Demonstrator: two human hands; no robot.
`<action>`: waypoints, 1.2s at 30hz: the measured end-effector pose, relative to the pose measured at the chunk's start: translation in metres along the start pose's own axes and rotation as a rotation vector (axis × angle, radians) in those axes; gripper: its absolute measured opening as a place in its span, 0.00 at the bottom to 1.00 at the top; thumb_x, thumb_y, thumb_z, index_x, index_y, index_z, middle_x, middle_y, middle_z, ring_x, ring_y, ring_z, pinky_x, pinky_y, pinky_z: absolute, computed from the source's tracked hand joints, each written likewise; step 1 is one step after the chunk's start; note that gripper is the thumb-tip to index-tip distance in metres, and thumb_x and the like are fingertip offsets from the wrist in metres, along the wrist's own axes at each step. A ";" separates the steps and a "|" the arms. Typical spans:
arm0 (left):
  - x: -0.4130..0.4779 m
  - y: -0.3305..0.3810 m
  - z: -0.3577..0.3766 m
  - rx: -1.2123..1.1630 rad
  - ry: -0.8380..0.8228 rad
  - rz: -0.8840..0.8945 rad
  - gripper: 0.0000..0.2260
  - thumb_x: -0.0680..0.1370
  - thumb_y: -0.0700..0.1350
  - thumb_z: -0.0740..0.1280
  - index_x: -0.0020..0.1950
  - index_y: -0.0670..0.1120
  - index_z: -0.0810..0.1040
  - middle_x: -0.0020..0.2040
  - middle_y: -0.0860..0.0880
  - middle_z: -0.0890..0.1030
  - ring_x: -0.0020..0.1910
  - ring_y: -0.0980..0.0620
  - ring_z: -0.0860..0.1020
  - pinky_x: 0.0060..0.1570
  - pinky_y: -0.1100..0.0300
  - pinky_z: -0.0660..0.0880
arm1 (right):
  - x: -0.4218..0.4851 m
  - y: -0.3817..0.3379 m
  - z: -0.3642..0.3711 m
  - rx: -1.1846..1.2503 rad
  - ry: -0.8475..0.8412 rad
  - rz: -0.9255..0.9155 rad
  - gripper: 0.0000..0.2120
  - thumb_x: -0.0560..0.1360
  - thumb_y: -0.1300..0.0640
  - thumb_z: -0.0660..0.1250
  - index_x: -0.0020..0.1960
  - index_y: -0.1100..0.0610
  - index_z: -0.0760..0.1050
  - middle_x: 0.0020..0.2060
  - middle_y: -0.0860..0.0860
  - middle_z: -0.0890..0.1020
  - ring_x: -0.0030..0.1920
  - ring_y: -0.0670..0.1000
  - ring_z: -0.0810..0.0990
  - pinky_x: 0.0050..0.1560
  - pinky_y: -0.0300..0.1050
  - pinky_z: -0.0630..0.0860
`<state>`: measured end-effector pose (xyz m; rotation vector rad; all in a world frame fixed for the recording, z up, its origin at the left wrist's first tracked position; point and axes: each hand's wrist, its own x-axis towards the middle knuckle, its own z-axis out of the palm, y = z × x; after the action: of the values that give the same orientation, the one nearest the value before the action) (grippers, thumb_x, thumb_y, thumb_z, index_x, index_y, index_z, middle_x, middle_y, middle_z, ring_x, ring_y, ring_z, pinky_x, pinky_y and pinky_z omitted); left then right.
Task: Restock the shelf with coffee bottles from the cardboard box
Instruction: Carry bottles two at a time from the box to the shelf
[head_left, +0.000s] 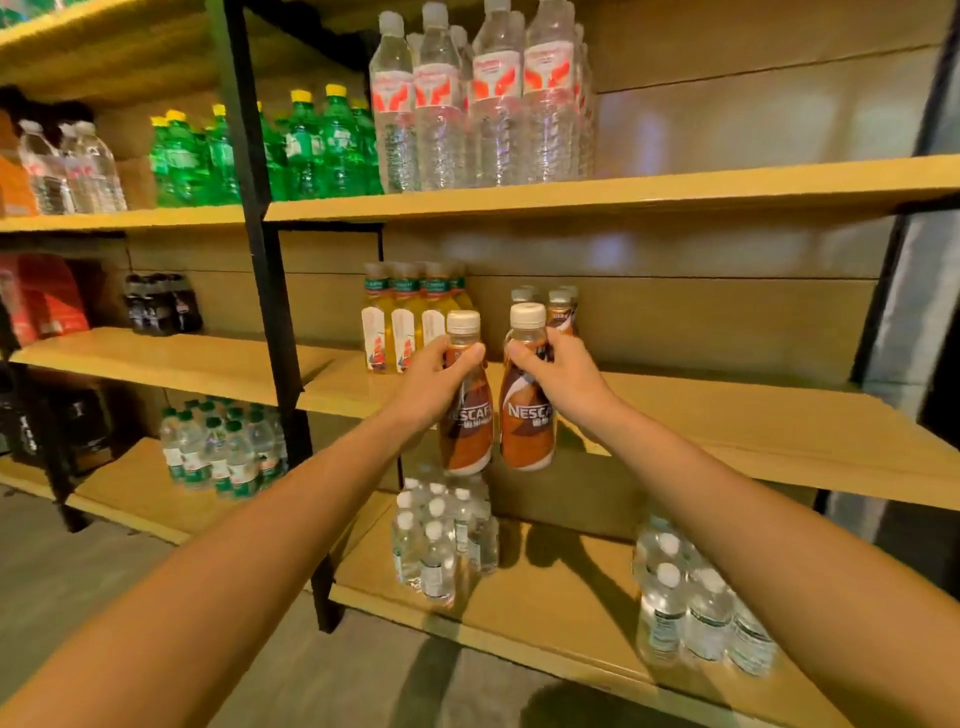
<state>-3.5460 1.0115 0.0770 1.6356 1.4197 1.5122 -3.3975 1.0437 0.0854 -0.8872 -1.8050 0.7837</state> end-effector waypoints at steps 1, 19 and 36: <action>0.013 -0.005 -0.006 -0.006 -0.021 0.008 0.16 0.80 0.50 0.61 0.64 0.45 0.70 0.56 0.48 0.77 0.54 0.52 0.77 0.54 0.56 0.74 | 0.007 0.001 0.006 0.006 0.022 0.024 0.16 0.77 0.52 0.63 0.63 0.58 0.71 0.57 0.53 0.80 0.56 0.51 0.79 0.54 0.44 0.75; 0.155 -0.063 0.010 -0.216 -0.354 -0.008 0.18 0.79 0.49 0.61 0.68 0.47 0.67 0.63 0.46 0.76 0.62 0.47 0.75 0.59 0.52 0.72 | 0.103 0.057 0.020 -0.134 0.419 0.281 0.15 0.77 0.53 0.63 0.61 0.59 0.71 0.56 0.56 0.79 0.58 0.55 0.78 0.61 0.55 0.74; 0.162 -0.098 0.045 -0.270 -0.098 0.034 0.29 0.77 0.52 0.65 0.74 0.52 0.57 0.67 0.47 0.68 0.65 0.50 0.69 0.62 0.51 0.71 | 0.101 0.089 0.020 -0.173 0.394 0.177 0.31 0.75 0.51 0.67 0.72 0.53 0.57 0.67 0.51 0.71 0.66 0.50 0.71 0.66 0.50 0.70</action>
<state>-3.5645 1.2026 0.0458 1.5513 1.0884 1.5444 -3.4253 1.1726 0.0528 -1.2350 -1.4732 0.5197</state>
